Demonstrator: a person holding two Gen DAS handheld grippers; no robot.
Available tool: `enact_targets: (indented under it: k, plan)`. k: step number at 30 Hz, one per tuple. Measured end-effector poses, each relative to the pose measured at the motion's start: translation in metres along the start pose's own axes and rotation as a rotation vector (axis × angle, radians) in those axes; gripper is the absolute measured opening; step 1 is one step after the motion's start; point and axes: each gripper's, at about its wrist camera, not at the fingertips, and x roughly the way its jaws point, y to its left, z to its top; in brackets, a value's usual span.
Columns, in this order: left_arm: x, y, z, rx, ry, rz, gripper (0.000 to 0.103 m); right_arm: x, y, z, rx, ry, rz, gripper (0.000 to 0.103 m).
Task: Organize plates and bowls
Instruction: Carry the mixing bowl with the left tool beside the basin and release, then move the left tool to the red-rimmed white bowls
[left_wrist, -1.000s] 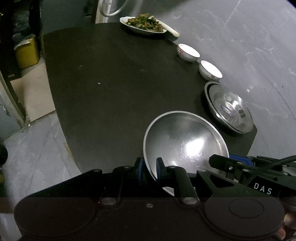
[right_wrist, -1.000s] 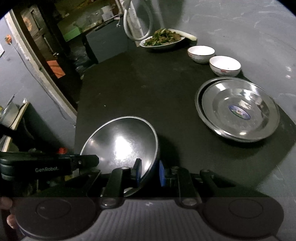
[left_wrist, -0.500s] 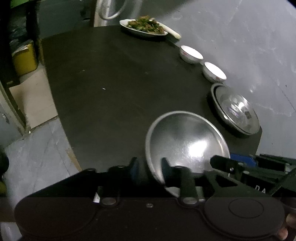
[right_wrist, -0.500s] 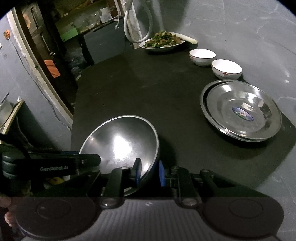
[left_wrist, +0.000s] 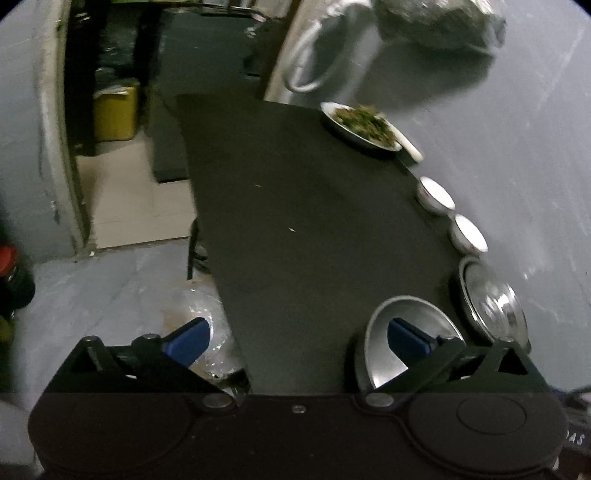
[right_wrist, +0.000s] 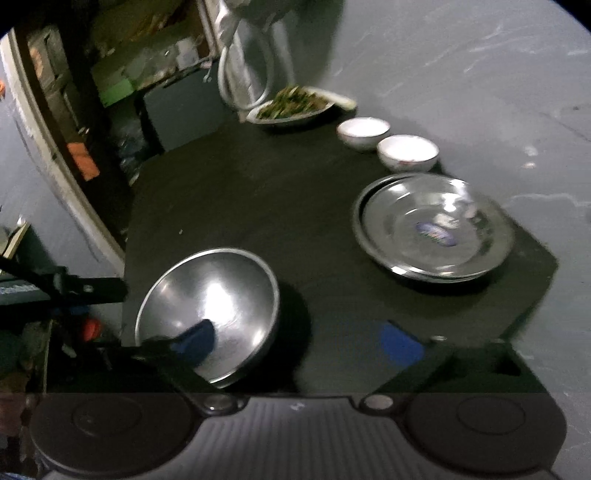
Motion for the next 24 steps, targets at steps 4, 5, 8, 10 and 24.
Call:
enact_targets:
  k: [4,5,8,10,24]
  plan:
    - [-0.004,0.01,-0.001,-0.056,0.005,0.008,0.102,-0.007,-0.006,-0.002,0.009,-0.015,-0.033,0.103]
    - [-0.004,0.012,-0.002,-0.064,0.007,0.009,0.102,-0.008,-0.006,-0.003,0.009,-0.016,-0.038,0.103]
    - [-0.005,0.014,-0.004,-0.086,0.006,0.024,0.102,-0.012,-0.007,-0.005,0.003,-0.021,-0.057,0.103]
    - [-0.006,0.014,-0.003,-0.093,0.004,0.038,0.102,-0.015,-0.009,-0.006,-0.003,-0.028,-0.069,0.103]
    - [0.0,-0.019,0.033,-0.076,-0.013,0.24,0.102,0.0,-0.065,0.032,0.138,-0.233,-0.157,0.103]
